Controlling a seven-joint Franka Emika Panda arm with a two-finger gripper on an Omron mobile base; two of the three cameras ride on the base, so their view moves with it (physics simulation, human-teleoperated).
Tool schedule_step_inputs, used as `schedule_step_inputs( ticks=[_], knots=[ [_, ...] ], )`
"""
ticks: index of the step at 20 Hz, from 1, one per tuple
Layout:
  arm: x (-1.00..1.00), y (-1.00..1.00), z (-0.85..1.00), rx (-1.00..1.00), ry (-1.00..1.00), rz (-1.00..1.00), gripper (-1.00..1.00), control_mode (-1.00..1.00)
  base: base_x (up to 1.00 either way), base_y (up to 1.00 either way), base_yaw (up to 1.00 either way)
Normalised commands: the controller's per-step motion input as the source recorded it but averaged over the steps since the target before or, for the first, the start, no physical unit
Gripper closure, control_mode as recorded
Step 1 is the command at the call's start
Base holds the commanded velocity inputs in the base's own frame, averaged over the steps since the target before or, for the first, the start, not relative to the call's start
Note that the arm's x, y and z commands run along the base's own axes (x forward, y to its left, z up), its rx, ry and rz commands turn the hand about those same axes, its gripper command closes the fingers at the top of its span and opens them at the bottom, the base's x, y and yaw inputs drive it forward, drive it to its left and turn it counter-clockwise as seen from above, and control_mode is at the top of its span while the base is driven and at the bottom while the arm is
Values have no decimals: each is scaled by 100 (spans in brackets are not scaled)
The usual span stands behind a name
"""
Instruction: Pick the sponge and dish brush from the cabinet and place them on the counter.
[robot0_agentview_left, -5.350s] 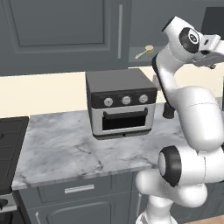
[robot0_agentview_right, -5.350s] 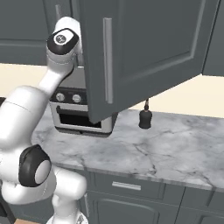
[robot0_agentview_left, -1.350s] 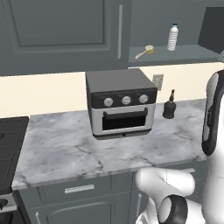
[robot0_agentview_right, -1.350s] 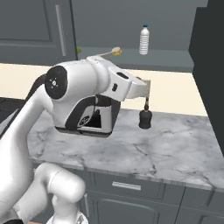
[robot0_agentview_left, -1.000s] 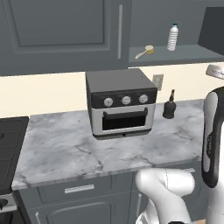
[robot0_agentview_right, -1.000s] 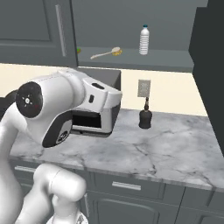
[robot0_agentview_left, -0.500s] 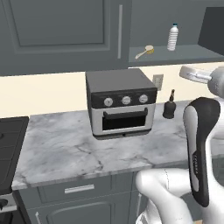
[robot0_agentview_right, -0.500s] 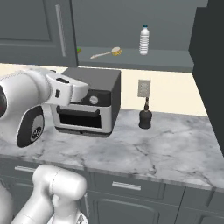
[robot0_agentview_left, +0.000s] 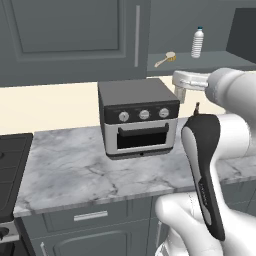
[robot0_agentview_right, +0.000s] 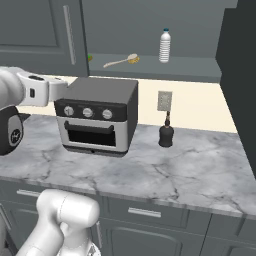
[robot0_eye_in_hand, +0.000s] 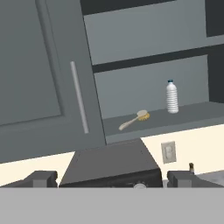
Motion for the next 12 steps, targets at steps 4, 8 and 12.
schedule_step_inputs(
  ticks=[4, 8, 12],
  knots=[
    [0, 40, 10, -6, -8, 4, -100, -100, 0, 0, 0],
    [0, 0, 0, 0, 0, 0, -100, -100, 0, 0, 0],
    [0, 0, -6, -1, 0, 3, -100, -100, 0, 0, 0]
  ],
)
